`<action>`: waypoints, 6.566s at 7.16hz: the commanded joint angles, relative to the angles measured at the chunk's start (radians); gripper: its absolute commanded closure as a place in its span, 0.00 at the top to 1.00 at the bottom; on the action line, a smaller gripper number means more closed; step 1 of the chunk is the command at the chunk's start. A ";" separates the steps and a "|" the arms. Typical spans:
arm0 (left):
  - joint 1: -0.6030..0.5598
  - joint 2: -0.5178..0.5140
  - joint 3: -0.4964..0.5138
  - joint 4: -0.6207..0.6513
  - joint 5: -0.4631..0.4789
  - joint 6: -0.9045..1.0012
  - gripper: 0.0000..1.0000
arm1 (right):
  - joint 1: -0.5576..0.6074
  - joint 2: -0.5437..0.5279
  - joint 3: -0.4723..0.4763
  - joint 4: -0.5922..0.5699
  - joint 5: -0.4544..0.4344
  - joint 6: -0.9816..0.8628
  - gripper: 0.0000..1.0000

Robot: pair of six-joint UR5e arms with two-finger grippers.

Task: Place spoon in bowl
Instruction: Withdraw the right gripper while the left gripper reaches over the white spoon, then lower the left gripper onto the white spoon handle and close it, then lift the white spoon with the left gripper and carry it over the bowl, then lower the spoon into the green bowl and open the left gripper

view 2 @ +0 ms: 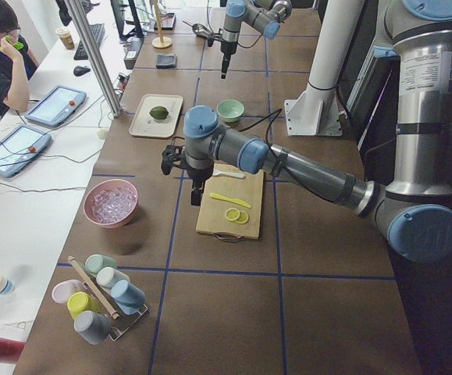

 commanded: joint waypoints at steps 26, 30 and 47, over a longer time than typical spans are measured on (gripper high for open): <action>0.688 -0.106 0.051 -0.291 0.355 -0.683 0.00 | 0.614 -0.455 0.087 -0.061 0.383 -0.870 1.00; 0.697 -0.499 -0.016 0.148 0.308 -0.734 0.00 | 0.616 -0.458 0.084 -0.061 0.383 -0.870 1.00; 0.741 -0.713 0.146 0.169 0.292 -0.782 1.00 | 0.646 -0.470 0.064 -0.059 0.430 -0.881 1.00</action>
